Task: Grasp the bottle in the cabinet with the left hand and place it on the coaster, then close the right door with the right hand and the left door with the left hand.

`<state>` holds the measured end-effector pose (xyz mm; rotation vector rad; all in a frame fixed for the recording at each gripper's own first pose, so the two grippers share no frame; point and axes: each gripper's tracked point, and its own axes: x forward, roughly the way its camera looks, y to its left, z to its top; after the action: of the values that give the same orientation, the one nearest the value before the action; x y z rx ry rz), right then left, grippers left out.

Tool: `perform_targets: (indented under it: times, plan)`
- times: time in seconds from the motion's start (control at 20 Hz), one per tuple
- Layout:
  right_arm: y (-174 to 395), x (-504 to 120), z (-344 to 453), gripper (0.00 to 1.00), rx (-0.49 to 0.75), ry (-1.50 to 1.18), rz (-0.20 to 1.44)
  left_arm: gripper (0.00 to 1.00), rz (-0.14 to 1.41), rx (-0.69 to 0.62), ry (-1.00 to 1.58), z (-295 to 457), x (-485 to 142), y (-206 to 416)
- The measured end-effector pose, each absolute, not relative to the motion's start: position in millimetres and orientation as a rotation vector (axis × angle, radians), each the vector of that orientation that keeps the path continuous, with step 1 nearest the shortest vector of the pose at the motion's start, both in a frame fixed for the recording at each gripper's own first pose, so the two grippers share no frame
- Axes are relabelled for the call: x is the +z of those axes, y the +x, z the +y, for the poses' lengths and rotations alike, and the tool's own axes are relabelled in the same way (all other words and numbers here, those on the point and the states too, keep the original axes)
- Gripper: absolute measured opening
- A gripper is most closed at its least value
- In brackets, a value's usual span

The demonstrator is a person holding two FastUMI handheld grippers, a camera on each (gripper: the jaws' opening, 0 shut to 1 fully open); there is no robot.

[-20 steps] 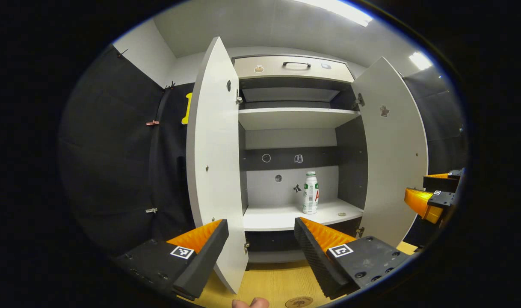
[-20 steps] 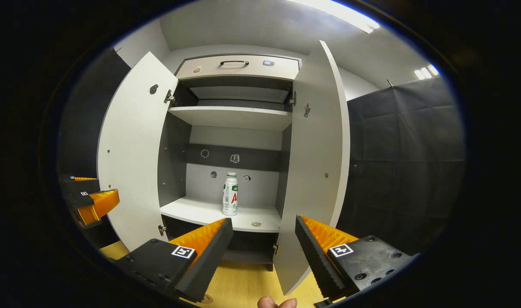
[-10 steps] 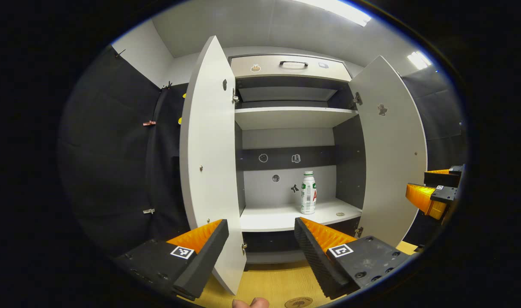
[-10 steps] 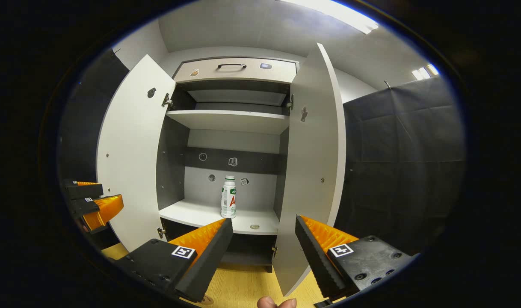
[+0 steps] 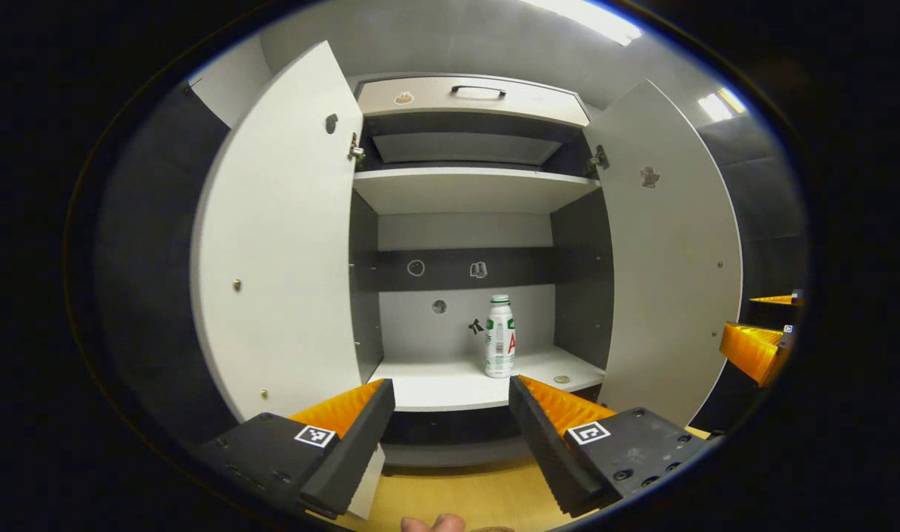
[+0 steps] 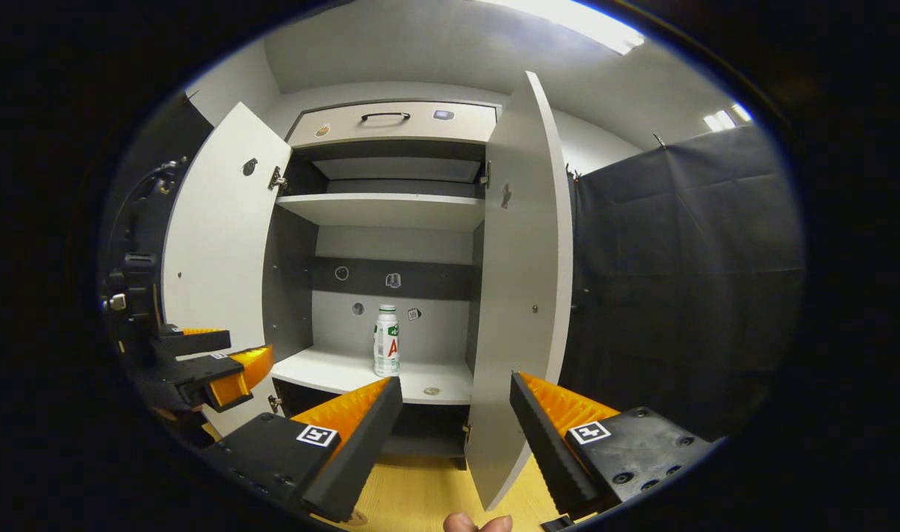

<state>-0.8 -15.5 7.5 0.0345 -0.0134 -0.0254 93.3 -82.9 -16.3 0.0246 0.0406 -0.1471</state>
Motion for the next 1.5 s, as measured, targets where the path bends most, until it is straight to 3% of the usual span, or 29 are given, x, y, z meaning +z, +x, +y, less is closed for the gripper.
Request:
perform_targets:
  times: [0.85,1.5]
  plan:
    - [20.4,-9.8,0.4,0.98,0.116,0.067,0.012,0.98,0.096,-0.196,0.007,-180.6,-51.5,308.3]
    - [39.1,-26.1,-10.2,0.98,0.131,0.049,0.034,0.98,0.084,-0.185,0.029,-195.1,-86.0,399.7]
